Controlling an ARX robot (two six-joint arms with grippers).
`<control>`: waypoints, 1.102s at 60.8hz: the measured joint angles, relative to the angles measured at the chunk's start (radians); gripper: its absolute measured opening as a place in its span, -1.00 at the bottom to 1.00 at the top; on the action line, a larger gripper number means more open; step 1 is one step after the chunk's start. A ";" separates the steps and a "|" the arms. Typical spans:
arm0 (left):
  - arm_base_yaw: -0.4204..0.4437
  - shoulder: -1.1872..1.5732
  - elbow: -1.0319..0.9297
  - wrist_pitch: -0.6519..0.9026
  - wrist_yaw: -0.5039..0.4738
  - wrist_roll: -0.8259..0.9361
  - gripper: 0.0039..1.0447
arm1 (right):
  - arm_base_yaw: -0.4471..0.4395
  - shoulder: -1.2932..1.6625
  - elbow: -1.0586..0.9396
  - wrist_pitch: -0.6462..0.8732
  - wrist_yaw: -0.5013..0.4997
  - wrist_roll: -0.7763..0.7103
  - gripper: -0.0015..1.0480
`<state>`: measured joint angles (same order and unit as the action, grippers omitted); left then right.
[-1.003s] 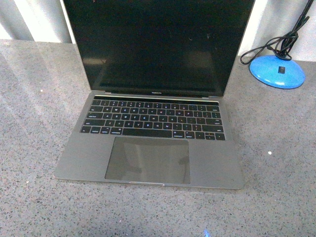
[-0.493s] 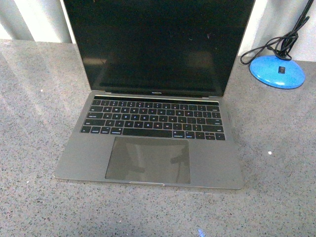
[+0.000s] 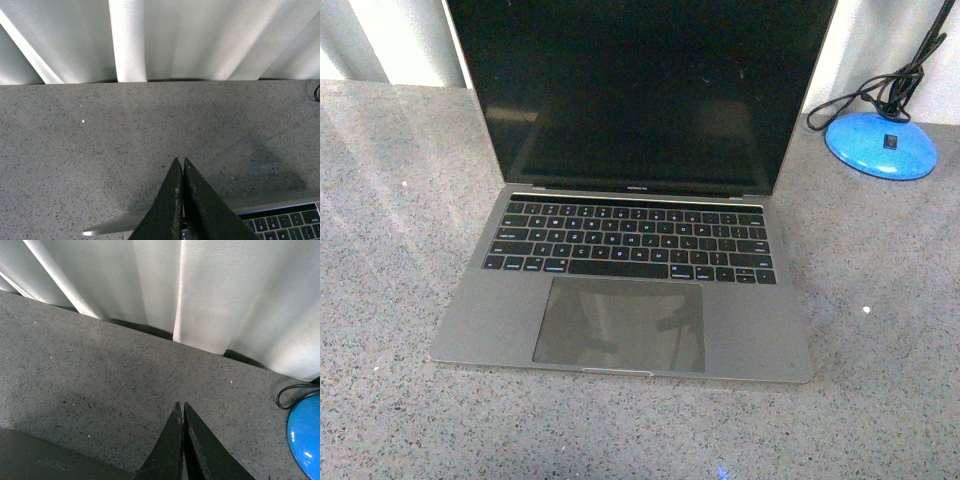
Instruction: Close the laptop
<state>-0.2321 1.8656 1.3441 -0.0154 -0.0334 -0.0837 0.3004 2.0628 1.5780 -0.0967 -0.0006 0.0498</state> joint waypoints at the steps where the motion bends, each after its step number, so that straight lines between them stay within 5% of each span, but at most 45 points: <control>1: 0.000 0.000 0.000 -0.002 0.000 0.000 -0.94 | 0.001 0.000 -0.001 0.001 0.000 0.000 -0.98; 67: -0.006 -0.115 -0.204 -0.027 0.038 -0.075 -0.94 | 0.034 -0.098 -0.279 0.055 0.087 0.108 -0.98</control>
<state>-0.2382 1.7504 1.1400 -0.0425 0.0044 -0.1589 0.3347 1.9652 1.2991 -0.0418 0.0860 0.1574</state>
